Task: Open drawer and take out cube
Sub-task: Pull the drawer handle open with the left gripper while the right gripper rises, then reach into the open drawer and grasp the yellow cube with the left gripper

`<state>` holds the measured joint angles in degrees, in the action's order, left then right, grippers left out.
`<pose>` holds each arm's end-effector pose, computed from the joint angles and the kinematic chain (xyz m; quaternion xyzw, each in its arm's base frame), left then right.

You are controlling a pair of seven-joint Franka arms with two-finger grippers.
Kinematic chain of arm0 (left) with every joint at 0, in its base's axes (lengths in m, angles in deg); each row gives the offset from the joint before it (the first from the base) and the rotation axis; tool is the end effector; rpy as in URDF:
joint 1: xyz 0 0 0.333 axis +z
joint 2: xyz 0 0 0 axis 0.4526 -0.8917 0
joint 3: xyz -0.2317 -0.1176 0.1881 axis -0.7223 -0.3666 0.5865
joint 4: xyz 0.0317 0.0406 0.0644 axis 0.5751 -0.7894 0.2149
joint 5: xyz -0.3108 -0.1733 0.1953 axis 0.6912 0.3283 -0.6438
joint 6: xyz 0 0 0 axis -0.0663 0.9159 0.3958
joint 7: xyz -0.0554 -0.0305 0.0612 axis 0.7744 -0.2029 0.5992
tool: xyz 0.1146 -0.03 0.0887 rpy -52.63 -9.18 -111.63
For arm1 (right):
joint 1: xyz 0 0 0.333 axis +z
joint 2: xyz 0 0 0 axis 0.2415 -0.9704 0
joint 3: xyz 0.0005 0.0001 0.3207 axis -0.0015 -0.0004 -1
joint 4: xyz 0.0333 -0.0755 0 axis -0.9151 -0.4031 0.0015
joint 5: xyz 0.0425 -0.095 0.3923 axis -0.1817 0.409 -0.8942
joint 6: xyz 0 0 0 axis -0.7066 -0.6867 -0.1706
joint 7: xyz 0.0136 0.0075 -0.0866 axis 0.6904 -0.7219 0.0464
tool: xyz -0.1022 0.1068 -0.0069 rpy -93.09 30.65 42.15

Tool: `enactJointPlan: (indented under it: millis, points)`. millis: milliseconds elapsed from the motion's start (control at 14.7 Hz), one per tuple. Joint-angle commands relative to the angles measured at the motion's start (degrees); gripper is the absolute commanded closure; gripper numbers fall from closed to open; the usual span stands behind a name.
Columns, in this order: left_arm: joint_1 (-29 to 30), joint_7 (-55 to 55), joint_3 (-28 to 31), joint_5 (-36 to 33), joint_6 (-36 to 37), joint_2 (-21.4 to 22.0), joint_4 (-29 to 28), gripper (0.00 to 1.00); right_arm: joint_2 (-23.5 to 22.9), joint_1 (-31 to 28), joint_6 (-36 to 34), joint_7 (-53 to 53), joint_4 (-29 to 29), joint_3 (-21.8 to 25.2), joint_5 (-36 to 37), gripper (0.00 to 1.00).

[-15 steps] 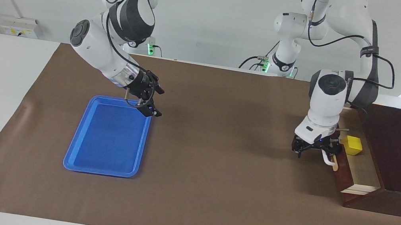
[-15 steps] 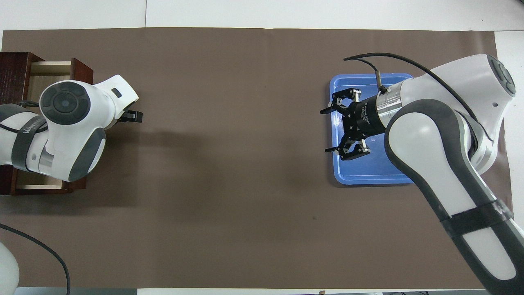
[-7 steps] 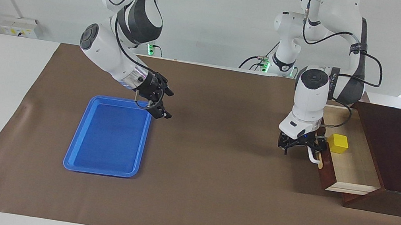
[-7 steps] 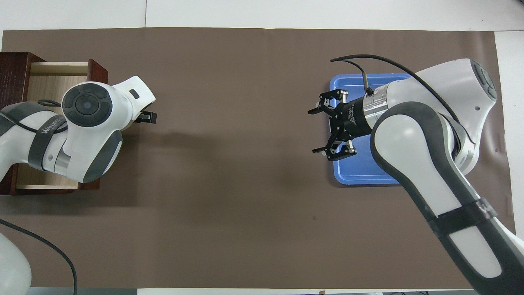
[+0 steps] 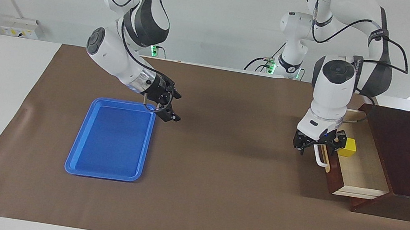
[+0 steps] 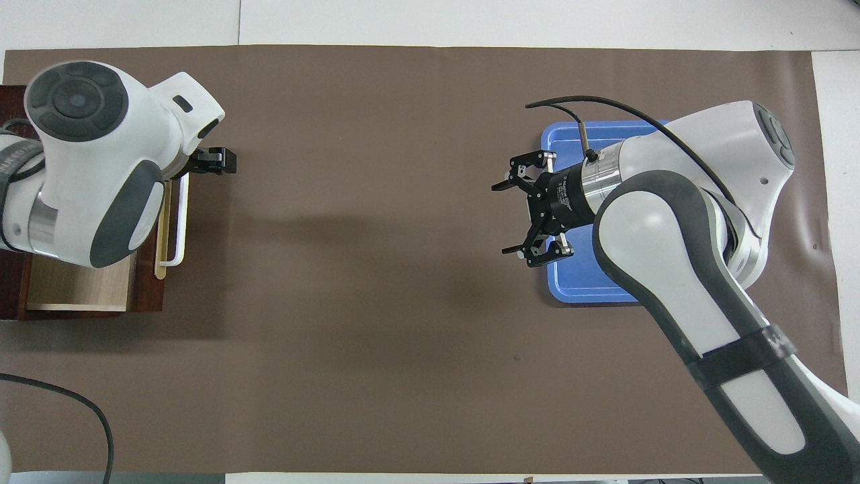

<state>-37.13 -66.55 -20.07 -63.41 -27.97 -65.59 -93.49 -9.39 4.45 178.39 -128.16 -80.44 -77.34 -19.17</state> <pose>0.6322 -0.1367 0.4392 -0.9917 0.0252 -0.0669 0.1067 0.5837 0.2291 0.4046 -0.7151 0.6235 0.2343 0.2121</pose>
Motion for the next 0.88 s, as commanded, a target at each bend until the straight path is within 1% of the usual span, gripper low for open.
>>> enactJointPlan:
  millis: [0, 204, 272, 408, 544, 680, 816]
  points:
    - [0.2, -2.61, 1.34, 6.96, 6.86, -1.78, 7.99, 0.0, -1.67, 0.39, 1.15, 3.52, 0.57, 0.12, -1.74, 0.0]
    - [2.05, -12.53, 3.88, 10.84, 7.92, -1.33, 10.02, 0.0, -3.61, 1.7, 1.24, 3.79, 2.77, 0.12, -3.41, 0.0]
    - [2.66, -15.6, 5.81, 11.89, 8.27, -1.25, 10.11, 0.0, -3.62, 1.7, 1.33, 3.7, 3.04, 0.12, -4.28, 0.0]
    - [3.89, -22.01, 8.28, 13.65, 7.76, -0.55, 9.24, 0.0, -3.7, 1.62, 1.15, 3.7, 3.04, 0.12, -4.38, 0.0]
    - [7.49, -30.45, 8.29, 14.45, 7.05, 0.24, 7.74, 0.0, -3.7, 1.7, 1.33, 3.7, 3.13, 0.12, -4.47, 0.0]
    - [8.55, -40.8, 8.29, 15.68, 5.13, 1.56, 4.59, 0.0, -3.7, 1.7, 1.5, 3.7, 3.13, 0.12, -4.64, 0.0]
    - [8.64, -50.4, 8.46, 15.68, 0.65, 4.1, -1.72, 0.0, -3.79, 2.49, 2.03, 3.7, 3.13, 0.12, -4.56, 0.0]
